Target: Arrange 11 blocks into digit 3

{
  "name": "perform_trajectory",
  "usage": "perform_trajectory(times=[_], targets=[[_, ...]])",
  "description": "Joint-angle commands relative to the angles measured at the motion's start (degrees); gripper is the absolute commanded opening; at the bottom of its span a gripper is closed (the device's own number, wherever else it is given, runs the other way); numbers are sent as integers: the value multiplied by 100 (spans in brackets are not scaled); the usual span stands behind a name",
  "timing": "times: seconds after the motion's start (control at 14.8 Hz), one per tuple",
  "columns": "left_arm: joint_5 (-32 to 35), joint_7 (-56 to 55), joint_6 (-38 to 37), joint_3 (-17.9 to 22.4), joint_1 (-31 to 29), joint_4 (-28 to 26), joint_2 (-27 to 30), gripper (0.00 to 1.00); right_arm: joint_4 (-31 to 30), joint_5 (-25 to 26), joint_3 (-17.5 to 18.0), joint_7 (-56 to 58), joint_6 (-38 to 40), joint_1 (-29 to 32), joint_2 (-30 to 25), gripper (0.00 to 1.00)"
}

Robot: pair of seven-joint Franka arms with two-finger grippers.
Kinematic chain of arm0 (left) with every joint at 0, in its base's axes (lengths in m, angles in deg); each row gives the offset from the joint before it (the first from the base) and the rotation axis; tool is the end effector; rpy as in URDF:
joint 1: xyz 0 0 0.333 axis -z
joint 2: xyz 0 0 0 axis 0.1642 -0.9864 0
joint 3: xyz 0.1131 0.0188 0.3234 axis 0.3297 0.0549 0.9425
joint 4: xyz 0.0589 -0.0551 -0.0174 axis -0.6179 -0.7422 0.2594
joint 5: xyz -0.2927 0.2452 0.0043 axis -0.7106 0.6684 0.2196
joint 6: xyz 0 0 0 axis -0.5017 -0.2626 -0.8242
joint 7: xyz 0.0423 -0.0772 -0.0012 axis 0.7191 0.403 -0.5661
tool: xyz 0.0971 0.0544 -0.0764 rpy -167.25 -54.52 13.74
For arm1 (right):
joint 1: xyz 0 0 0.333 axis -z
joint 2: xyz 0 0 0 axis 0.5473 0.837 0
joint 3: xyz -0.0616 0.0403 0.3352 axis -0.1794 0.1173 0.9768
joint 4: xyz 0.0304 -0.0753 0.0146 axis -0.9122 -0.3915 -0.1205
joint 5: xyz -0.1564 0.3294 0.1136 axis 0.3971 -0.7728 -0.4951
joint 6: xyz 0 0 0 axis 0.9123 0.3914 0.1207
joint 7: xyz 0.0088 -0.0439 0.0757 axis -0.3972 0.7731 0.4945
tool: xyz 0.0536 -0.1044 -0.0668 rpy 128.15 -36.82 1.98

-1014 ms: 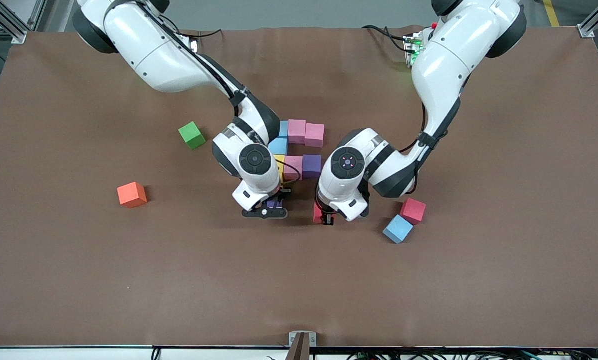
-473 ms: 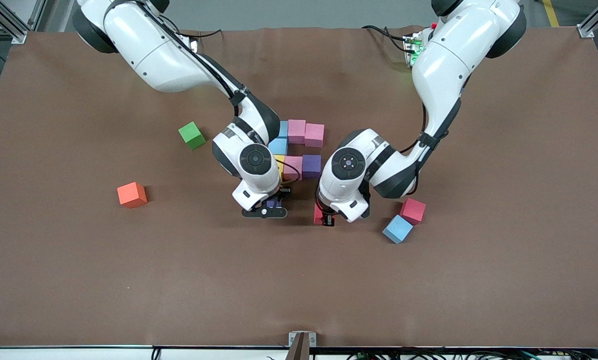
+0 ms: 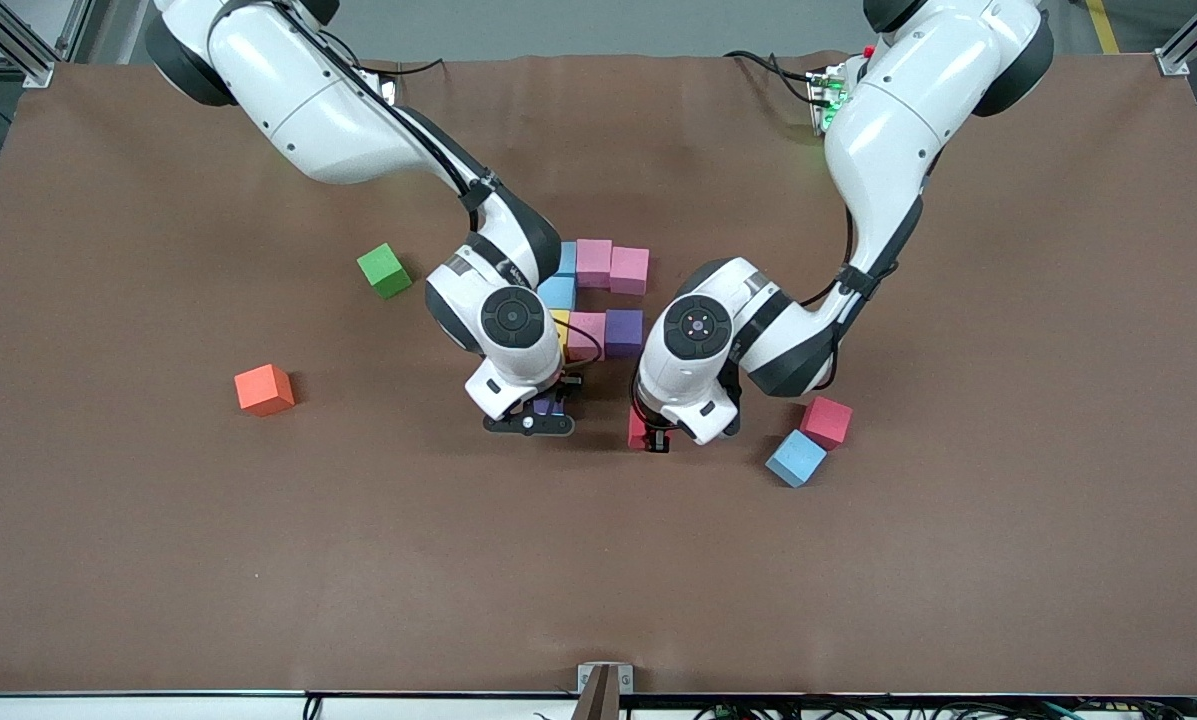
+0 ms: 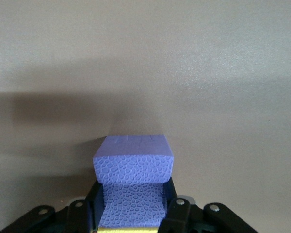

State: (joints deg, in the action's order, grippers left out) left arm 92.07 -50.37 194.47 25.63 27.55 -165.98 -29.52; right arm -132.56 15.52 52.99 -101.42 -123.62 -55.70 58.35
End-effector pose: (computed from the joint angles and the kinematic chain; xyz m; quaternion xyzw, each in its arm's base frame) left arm 0.6157 -0.4460 0.2502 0.7241 0.6878 -0.0219 0.0453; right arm 0.5842 0.4327 0.2217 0.9996 -0.0164 -0.0198 0.0094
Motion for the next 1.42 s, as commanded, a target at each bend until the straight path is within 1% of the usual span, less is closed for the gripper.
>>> perform_trajectory(times=[0.0, 0.34, 0.41, 0.54, 0.61, 0.68, 0.74, 0.81, 1.35], targets=[[-81, -9, 1, 57, 71, 111, -17, 30, -258, 99, -23, -210, -18, -59, -159, 0], [-81, -9, 1, 57, 45, 111, -8, 29, -249, 108, -23, -193, -18, -59, -159, 0], [-81, -9, 1, 66, 53, 111, -8, 29, -232, 108, -23, -175, -18, -59, -159, 3], [-81, -9, 1, 57, 45, 111, -8, 30, -214, 90, -23, -193, -18, -15, -150, 16], [-81, -9, 1, 57, 45, 111, -17, 30, -214, 90, -23, -175, -18, -15, -141, 23], [-81, -9, 1, 57, 45, 111, -17, 30, -214, 99, -23, -158, -18, -6, -150, 50], [-81, -9, 1, 66, 45, 111, -17, 30, -197, 99, -23, -175, -36, -24, -141, 97], [-81, -9, 1, 57, 45, 111, -17, 30, -162, 90, -23, -166, -27, 11, -133, 100], [-81, -9, 1, 57, 80, 137, -8, 30, -12, 55, 21, -87, 34, 73, -176, 100]])
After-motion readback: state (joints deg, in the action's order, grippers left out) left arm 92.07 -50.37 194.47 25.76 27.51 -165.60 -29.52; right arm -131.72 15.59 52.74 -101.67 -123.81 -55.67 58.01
